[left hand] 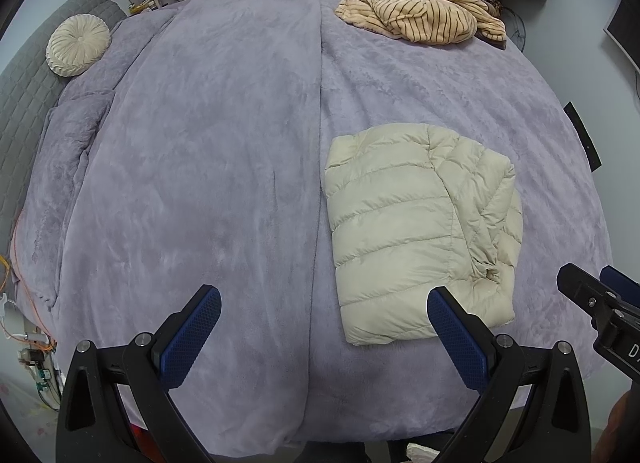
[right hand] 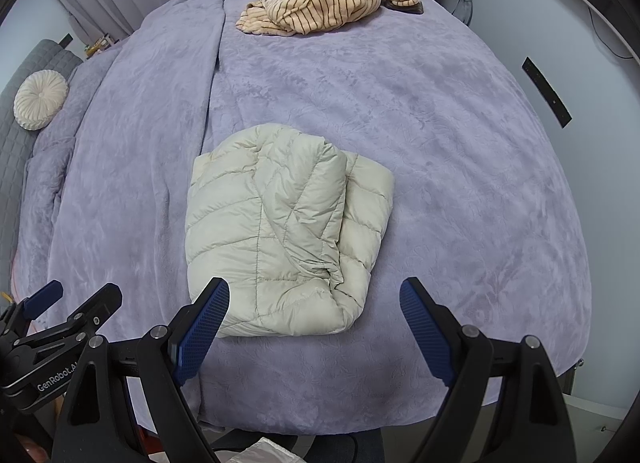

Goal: Fold large clothes

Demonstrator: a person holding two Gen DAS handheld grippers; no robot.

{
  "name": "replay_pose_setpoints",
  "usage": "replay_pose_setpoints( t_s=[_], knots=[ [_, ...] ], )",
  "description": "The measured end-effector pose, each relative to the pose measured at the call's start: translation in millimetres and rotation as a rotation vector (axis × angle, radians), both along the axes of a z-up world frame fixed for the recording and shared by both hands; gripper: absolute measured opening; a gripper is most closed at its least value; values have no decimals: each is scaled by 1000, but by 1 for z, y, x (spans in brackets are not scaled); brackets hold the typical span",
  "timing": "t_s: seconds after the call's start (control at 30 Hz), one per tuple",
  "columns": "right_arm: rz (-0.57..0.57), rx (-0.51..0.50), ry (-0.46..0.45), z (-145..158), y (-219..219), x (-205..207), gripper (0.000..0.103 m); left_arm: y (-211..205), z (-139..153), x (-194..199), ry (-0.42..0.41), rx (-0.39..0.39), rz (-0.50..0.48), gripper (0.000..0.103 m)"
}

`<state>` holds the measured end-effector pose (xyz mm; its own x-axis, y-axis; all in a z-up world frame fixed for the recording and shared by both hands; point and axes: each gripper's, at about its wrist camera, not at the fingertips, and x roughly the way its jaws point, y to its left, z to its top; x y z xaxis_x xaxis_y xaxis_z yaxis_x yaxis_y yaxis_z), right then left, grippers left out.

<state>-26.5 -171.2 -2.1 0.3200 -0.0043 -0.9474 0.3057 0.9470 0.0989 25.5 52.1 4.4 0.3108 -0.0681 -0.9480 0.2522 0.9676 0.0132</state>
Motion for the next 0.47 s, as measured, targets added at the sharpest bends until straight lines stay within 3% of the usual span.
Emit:
replay_pose_setpoints(
  t_s=[0.47],
  knots=[
    [-5, 3, 3, -2, 0, -4, 89, -2, -2, 8, 13, -5, -19, 103]
  ],
)
